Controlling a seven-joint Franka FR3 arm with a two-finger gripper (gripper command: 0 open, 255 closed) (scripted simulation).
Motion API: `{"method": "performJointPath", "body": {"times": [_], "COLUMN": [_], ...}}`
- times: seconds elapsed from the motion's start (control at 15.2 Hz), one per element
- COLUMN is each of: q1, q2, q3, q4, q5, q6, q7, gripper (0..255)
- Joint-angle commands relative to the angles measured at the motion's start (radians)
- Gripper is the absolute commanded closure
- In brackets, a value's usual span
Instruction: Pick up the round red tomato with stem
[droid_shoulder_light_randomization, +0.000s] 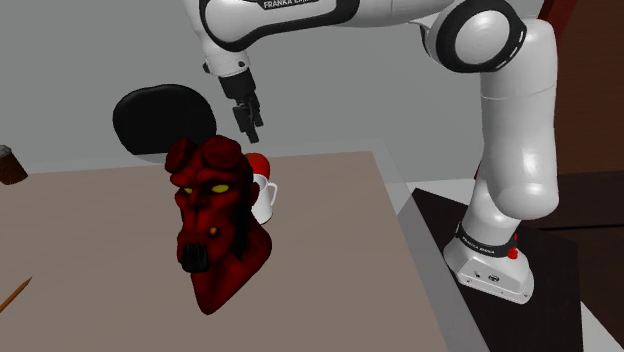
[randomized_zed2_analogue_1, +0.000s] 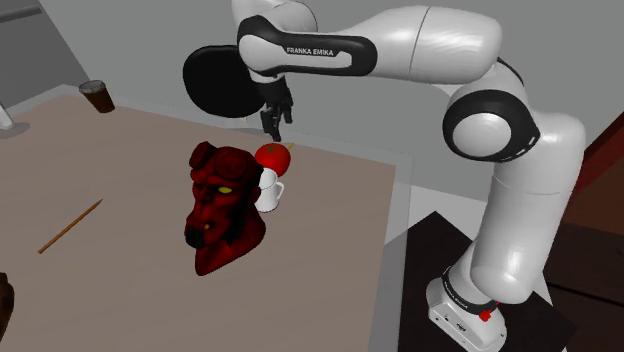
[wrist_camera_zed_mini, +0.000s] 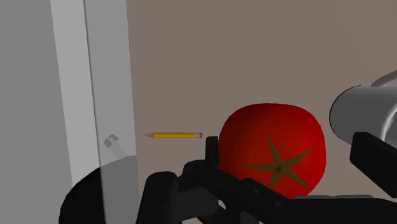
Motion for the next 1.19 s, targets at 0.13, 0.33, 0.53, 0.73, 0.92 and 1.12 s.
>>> {"method": "performJointPath", "body": {"times": [0.13,0.33,0.53,0.73,0.92,1.12], "q1": [0.059,0.053,0.047,0.045,0.044,0.044], "q2": [0.150,0.135,0.124,0.120,0.118,0.117], "q3": [0.020,0.020,0.020,0.020,0.020,0.020], "q4": [0.213,0.148,0.091,0.063,0.057,0.056], "q5": [-0.056,-0.052,-0.050,-0.049,-0.049,-0.049], "q6": [-0.064,-0.015,0.032,0.055,0.059,0.059], "q7": [-0.049,-0.046,-0.043,-0.041,-0.042,-0.042], "gripper": [0,0,0,0,255,255]}}
